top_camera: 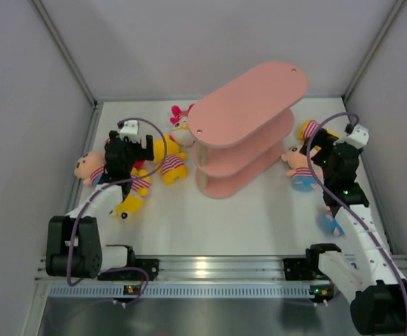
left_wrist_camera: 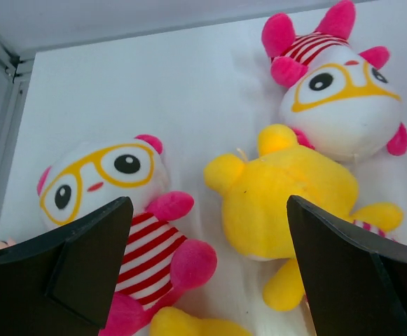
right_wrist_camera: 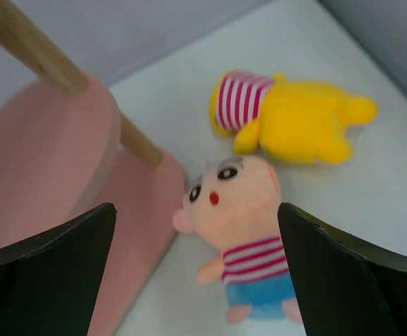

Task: Place and organize the stuffed toys onto the shelf

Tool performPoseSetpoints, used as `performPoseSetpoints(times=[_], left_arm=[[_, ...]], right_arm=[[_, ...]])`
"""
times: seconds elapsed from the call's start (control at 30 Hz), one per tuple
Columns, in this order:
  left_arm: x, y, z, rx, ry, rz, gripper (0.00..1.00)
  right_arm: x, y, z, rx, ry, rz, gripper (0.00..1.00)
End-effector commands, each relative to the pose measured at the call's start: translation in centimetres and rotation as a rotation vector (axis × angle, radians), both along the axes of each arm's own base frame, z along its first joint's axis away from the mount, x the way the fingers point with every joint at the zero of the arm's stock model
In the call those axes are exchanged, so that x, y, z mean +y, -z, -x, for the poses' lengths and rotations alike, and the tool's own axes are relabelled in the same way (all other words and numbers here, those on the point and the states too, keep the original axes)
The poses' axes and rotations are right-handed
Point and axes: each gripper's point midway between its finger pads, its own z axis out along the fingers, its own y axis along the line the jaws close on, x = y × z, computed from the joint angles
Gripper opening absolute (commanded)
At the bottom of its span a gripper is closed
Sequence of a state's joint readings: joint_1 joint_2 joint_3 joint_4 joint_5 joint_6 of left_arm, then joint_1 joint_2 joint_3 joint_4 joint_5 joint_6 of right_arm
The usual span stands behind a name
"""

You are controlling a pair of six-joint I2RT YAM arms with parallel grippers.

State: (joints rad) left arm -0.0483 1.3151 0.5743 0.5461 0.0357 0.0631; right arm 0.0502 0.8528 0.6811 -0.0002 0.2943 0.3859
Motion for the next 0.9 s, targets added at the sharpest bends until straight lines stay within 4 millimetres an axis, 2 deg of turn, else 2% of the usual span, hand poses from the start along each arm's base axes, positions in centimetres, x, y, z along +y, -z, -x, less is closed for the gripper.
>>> performPoseSetpoints(times=[0.0,0.03,0.13,0.23,0.27,0.3,0.4,0.47,0.53,0.67,0.77,0.8,0.87], left_arm=[[-0.9,-0.9,2.1,0.172,0.1,-0.057,0.97],[-1.0,-0.7,3.4,0.275,0.118,-0.069,0.97],[-0.2,-2.0,6.1,0.395,0.127,-0.137,0.97],[1.8,-3.7,8.5,0.422,0.064,-0.224,0.98],[2.8,-3.3,10.2,0.472,0.037,-0.271,0.98],[3.1,-4.0,11.2,0.461,0.029,-0.288,0.99],[4.2,-2.8,14.1,0.56,-0.002,-0.325,0.99],[4.7,-2.1,15.0,0.604,-0.028,-0.33,0.99],[5.0,-1.4,15.7,0.629,-0.062,-0.314,0.99],[4.5,-0.7,16.4,0.637,-0.038,-0.297,0.98],[4.6,-0.2,16.6,0.651,-0.041,-0.301,0.98],[4.5,0.0,16.6,0.656,-0.034,-0.299,0.98],[4.4,0.1,16.5,0.659,-0.026,-0.299,0.98]], right_arm=[[3.0,9.3,3.5,0.362,-0.108,-0.202,0.99],[3.4,10.0,3.7,0.381,-0.118,-0.231,0.99],[2.6,13.3,4.6,0.43,-0.063,-0.328,0.99],[2.3,14.4,4.7,0.417,-0.021,-0.379,0.98],[2.0,15.4,5.1,0.431,0.015,-0.396,0.97],[2.0,15.8,5.3,0.434,0.027,-0.407,0.96],[1.9,17.5,5.6,0.428,0.068,-0.465,0.96],[1.6,18.5,5.6,0.424,0.107,-0.491,0.95],[1.1,18.7,5.3,0.4,0.138,-0.533,0.95],[0.8,18.0,3.8,0.351,0.149,-0.573,0.94],[0.8,18.2,3.6,0.356,0.159,-0.589,0.92],[0.8,17.6,3.0,0.319,0.146,-0.594,0.91],[1.0,17.6,2.7,0.308,0.14,-0.612,0.9]])
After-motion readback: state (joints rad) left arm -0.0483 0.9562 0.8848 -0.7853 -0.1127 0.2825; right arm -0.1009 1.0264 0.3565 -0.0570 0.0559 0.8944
